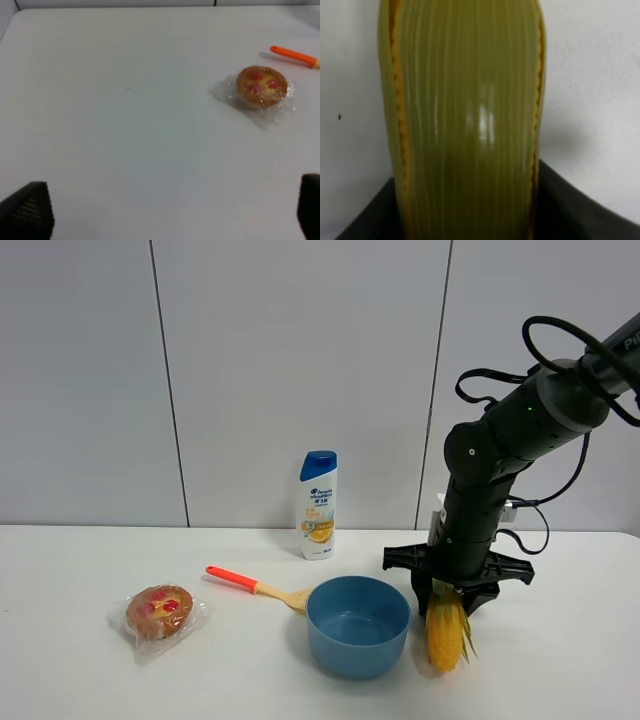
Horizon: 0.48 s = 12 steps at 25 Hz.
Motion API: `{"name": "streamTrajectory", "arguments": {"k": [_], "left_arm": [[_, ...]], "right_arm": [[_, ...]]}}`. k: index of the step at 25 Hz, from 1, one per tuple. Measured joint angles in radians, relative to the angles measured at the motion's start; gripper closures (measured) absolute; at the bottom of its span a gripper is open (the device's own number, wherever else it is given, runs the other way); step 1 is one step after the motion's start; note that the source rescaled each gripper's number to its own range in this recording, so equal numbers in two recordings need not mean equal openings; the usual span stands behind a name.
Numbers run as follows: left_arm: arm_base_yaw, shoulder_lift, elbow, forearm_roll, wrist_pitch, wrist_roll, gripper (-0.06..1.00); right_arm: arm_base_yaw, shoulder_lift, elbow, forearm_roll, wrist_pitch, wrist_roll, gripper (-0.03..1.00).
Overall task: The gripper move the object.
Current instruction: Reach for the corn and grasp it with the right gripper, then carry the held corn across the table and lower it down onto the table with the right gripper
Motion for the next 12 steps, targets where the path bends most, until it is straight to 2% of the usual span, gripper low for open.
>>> {"name": "streamTrajectory", "arguments": {"k": [5,12], "left_arm": [[0.0,0.0,0.0,0.0,0.0,0.0,-0.06],[0.0,0.0,0.0,0.0,0.0,0.0,-0.06]], "right_arm": [[0.0,-0.052,0.0,0.0,0.037,-0.113,0.96],[0.0,-0.265,0.0,0.019,0.173,-0.336,0.96]]}}
